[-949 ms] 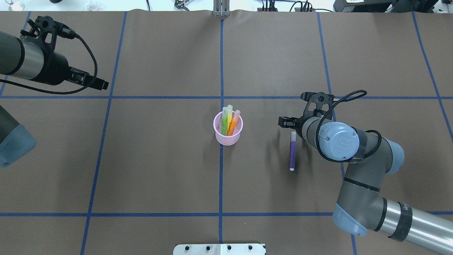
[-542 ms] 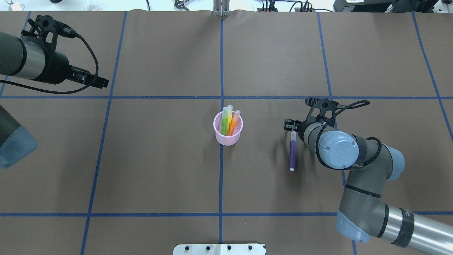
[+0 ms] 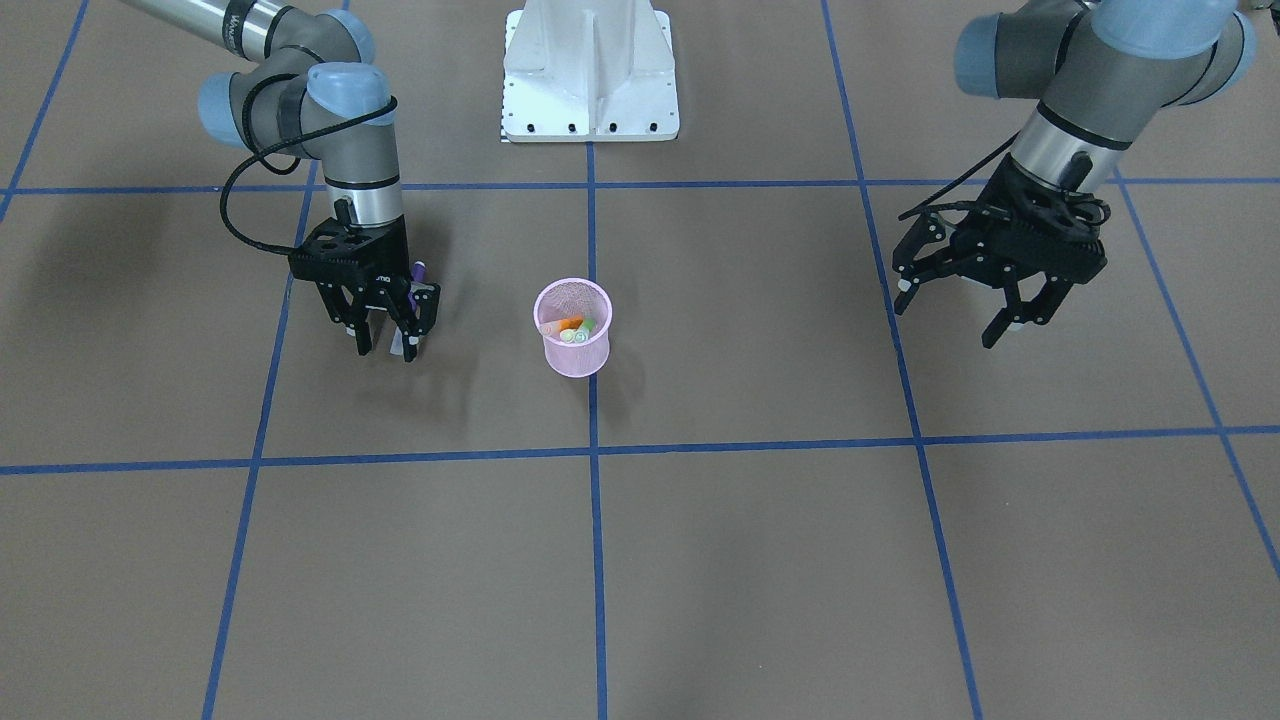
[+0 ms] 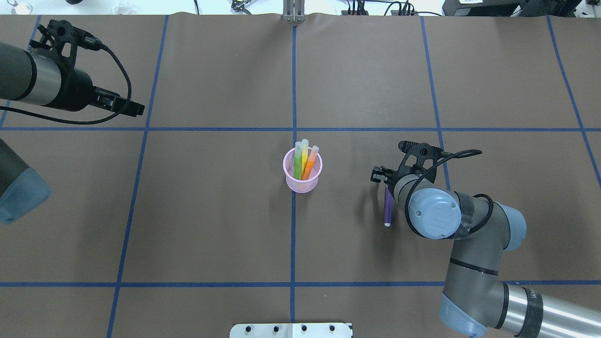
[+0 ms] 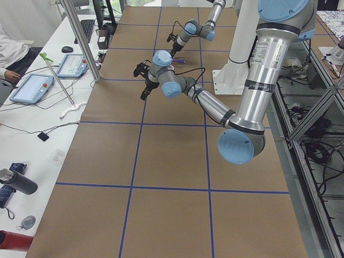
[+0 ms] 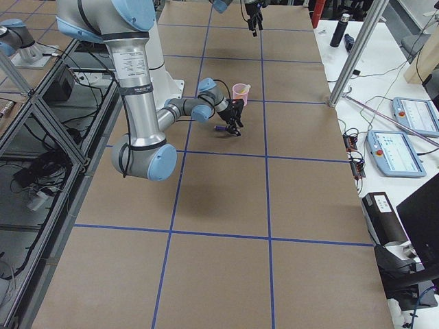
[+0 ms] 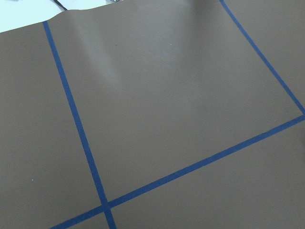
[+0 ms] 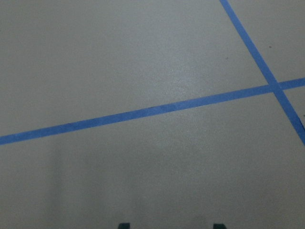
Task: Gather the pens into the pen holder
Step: 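Close the right gripper on the purple marker, then lift the purple marker with the right gripper over the pink cup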
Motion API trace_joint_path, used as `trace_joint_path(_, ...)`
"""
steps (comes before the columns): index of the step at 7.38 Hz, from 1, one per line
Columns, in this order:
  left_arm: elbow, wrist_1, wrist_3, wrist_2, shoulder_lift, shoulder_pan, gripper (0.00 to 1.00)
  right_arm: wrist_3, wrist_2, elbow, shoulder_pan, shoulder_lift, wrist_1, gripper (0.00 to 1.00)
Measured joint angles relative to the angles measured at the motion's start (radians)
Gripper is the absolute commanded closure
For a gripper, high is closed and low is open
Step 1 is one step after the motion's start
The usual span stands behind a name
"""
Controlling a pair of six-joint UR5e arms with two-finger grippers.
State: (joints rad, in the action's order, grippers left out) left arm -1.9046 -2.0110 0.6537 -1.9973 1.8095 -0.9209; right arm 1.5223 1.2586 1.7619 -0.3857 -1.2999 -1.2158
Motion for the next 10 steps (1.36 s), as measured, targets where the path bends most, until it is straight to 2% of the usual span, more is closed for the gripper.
trace_joint_path(2, 0.000, 0.000, 0.000, 0.000, 0.000, 0.001, 0.00, 0.016, -0.019, 0.001, 0.023, -0.002, -0.004, 0.57)
trace_joint_path(3, -0.001, 0.000, 0.000, 0.000, 0.000, 0.002, 0.00, 0.019, -0.023, 0.002, 0.029, -0.002, -0.005, 0.69)
trace_joint_path(4, -0.001, 0.000, 0.000, 0.001, 0.000, 0.002, 0.00, 0.024, -0.025, 0.002, 0.033, -0.003, -0.006, 0.97)
trace_joint_path(8, 0.004, -0.001, 0.000, 0.000, -0.001, 0.005, 0.00, 0.027, -0.028, 0.011, 0.035, -0.002, -0.009, 1.00)
trace_joint_path(10, 0.008, -0.001, 0.000, 0.000, -0.001, 0.005, 0.00, 0.017, -0.028, 0.048, 0.010, 0.005, -0.017, 1.00)
